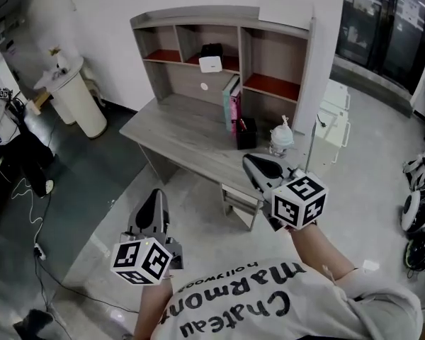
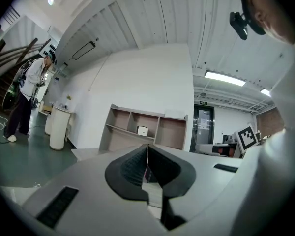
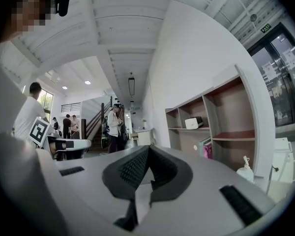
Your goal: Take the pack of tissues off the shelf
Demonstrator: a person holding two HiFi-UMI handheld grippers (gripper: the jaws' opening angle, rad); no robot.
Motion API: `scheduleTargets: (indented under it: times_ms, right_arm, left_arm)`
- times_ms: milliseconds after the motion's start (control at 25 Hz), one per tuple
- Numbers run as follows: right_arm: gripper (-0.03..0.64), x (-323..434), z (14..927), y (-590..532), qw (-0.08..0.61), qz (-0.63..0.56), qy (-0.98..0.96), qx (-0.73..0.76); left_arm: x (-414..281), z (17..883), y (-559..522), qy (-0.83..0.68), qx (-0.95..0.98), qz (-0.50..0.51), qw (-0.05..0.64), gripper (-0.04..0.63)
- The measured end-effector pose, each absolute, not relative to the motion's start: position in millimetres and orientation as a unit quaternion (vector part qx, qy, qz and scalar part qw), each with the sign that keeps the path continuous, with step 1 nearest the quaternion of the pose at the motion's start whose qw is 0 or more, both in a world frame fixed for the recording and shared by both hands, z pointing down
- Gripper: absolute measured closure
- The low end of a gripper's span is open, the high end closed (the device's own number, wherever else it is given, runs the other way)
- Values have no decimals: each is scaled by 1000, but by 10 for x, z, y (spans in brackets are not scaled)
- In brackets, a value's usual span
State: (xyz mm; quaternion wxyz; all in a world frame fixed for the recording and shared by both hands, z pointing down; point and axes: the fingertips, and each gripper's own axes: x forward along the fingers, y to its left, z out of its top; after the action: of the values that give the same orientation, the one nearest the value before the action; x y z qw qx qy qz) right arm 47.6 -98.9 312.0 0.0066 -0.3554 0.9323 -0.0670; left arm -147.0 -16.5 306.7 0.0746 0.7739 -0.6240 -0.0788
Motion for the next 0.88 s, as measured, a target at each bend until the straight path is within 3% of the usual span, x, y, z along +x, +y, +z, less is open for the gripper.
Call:
scheduleTargets:
  times_ms: [280,640,880]
  right_arm:
    - [611,76,3266,-1116,-10,-72,933,-353]
    - [611,-70,3627,-1408,-41,-108,930,-349]
    - [611,-164,3586,-1933,-27,-94,933,-345]
  left_arm:
    - [-1884,3085,-333,-627,772,-77,72,577]
    - [-1921,3419,-560,-607,780,-85,125,577]
    - [-2146,3390,-874,-635,758,-85,123,577]
